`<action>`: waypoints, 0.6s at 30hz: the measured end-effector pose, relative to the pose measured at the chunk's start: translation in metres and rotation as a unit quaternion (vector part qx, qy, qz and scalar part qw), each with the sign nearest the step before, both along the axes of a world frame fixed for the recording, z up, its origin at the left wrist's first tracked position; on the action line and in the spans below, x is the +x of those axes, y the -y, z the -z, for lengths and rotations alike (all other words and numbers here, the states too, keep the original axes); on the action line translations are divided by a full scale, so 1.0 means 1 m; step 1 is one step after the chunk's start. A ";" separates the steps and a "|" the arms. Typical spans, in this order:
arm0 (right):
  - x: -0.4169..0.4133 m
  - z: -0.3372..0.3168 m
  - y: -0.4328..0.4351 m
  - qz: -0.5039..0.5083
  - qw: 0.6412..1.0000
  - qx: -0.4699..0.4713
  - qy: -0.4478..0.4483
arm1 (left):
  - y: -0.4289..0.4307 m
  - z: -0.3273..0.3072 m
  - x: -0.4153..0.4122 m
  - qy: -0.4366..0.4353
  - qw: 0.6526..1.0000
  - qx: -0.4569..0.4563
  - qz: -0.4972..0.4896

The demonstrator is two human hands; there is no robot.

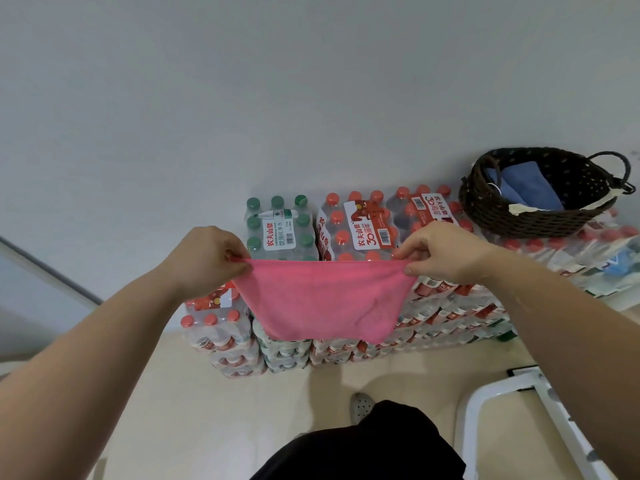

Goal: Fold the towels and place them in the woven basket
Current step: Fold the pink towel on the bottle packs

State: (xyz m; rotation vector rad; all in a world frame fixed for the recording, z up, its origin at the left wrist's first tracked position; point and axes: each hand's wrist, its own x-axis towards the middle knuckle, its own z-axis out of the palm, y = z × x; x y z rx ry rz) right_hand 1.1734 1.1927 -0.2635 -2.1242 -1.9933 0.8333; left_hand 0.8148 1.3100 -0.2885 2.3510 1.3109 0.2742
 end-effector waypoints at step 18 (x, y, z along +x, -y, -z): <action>0.035 0.078 -0.142 0.369 0.792 -0.007 -0.486 | -0.092 0.058 0.109 0.333 0.837 -0.139 -0.412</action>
